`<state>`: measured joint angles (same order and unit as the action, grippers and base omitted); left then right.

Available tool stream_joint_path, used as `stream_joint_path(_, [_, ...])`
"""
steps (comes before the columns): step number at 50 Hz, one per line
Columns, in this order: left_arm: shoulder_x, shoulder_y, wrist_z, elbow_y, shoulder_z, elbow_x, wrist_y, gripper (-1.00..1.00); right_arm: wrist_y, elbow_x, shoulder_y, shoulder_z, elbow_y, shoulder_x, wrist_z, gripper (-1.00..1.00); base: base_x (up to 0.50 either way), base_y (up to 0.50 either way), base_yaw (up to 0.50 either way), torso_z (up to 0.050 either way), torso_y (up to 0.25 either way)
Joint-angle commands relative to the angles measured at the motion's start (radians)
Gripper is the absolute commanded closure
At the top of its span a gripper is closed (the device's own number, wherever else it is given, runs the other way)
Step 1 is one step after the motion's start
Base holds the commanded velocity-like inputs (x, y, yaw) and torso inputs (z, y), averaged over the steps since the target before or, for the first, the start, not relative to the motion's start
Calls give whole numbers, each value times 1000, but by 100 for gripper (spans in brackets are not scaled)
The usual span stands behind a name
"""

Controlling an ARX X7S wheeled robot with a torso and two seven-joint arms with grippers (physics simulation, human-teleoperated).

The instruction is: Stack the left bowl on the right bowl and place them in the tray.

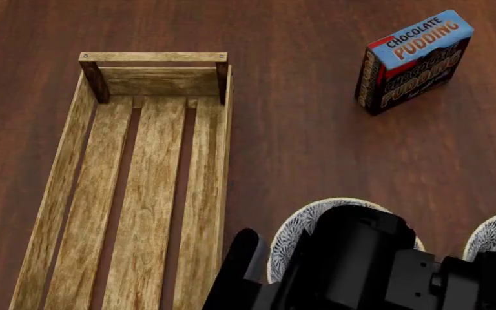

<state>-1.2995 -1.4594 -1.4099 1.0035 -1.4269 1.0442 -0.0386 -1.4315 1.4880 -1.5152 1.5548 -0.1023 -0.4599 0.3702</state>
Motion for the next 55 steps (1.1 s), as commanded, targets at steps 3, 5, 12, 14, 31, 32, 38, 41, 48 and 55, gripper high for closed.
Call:
stream_joint_path(3, [3,3,0,-2,-1,-1,0,-100,26,-27,20,35,12,-13,-29,-100,0,0,0,0,0])
stream_joint_path(5, [3,4,-1,-1,-1,-1,0,-100,26,-25,22,38,14,-14,-28,-100,0,0,0,0,0])
stream_joint_path(12, [1,-2,-1,2,3,5,4,-100,14,8,8,33,3,-24,1,100,0,0,0,0,0])
stream_joint_path(14, [1,-2,-1,2,3,4,3,-100,12,14,2,31,1,-24,9,100,0,0,0,0,0])
stream_joint_path(31, [-10,5,1,3,4,-9,-14,-100,-40,184,-98,3,-30,-29,156,100,0,0,0,0,0])
stream_joint_path(32, [-11,7,1,3,4,-11,-17,-100,-43,199,-108,3,-34,-29,166,100,0,0,0,0,0])
stream_joint_path(38, [-10,12,0,-1,3,-19,-22,-100,-41,270,-149,2,-54,-33,235,100,0,0,0,0,0])
stream_joint_path(41, [-10,10,0,-1,4,-18,-22,-100,-42,288,-163,7,-60,-36,251,100,0,0,0,0,0])
stream_joint_path(48, [-8,11,-1,-2,5,-18,-21,-100,-39,322,-196,16,-73,-43,279,100,0,0,0,0,0])
stream_joint_path(55, [-7,11,-3,-1,5,-17,-18,-100,-35,353,-230,23,-85,-52,307,100,0,0,0,0,0])
